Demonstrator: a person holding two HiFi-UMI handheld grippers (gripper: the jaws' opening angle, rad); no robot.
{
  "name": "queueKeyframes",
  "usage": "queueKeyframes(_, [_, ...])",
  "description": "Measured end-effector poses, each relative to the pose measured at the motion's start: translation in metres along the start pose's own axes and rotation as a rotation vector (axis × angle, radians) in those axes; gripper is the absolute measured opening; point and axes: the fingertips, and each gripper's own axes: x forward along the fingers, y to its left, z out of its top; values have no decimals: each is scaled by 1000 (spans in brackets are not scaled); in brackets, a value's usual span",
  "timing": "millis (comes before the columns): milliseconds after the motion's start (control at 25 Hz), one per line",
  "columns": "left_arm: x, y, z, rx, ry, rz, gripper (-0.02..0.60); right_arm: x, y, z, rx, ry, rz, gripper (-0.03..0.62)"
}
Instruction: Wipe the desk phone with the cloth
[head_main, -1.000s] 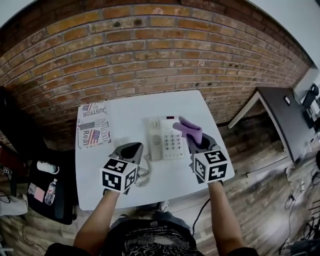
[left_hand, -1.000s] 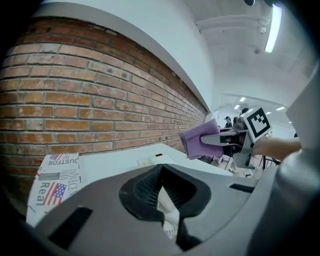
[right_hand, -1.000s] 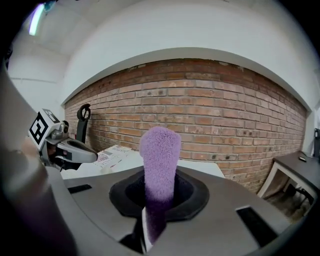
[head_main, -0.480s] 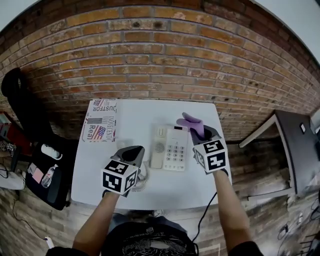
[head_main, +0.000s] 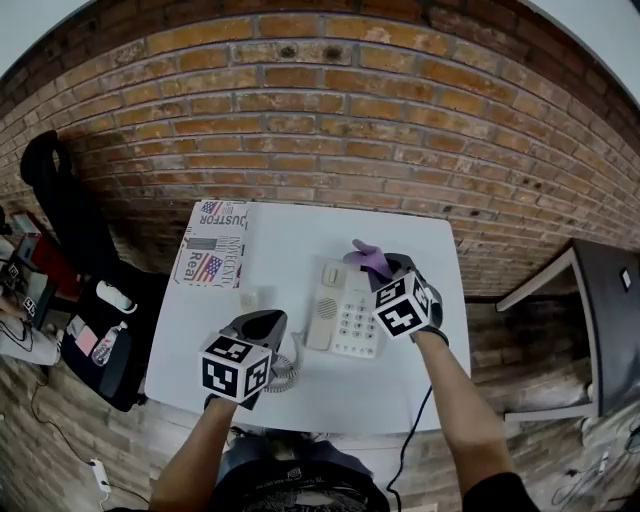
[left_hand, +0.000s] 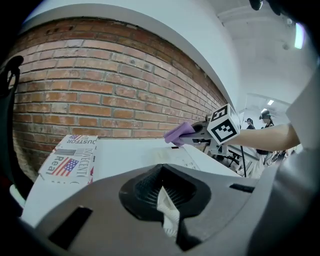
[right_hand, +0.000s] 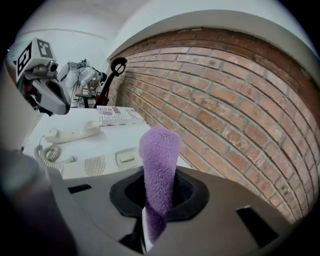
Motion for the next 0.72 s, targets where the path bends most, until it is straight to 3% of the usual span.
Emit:
queueKeyframes(280, [1, -6, -5, -4, 35, -31, 6, 22, 26, -20, 9, 62, 63, 44])
queueKeyframes(720, [6, -7, -6, 6, 37, -103, 6, 13, 52, -34, 72, 107, 58, 46])
